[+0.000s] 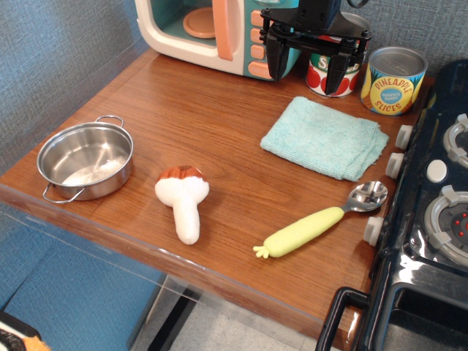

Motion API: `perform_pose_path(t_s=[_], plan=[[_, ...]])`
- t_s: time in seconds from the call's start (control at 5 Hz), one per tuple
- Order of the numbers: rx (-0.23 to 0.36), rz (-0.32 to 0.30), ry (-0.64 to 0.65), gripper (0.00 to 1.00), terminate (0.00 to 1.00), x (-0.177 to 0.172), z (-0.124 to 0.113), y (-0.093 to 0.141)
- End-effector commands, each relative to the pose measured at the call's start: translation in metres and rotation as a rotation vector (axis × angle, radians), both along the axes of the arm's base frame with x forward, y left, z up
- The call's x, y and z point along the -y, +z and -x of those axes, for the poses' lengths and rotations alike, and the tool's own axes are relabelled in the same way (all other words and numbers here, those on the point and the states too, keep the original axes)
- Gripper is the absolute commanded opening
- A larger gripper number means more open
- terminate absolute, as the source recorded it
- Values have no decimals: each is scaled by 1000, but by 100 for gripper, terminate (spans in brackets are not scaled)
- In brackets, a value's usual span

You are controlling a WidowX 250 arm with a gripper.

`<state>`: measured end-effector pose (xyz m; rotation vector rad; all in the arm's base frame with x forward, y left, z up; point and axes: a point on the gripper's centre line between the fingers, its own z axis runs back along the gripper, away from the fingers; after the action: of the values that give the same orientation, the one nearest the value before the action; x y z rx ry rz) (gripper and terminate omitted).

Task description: PLACE THE SPATULA VERTICALLY IN FRONT OF THE OVEN.

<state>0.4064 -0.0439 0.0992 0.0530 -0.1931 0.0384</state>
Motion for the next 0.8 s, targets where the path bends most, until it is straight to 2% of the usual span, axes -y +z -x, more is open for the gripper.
perform_pose_path(t_s=[0.0, 0.6], plan=[[0, 0, 0, 100, 0, 0, 0, 0], [-32, -22, -196, 100, 0, 20, 89, -14]])
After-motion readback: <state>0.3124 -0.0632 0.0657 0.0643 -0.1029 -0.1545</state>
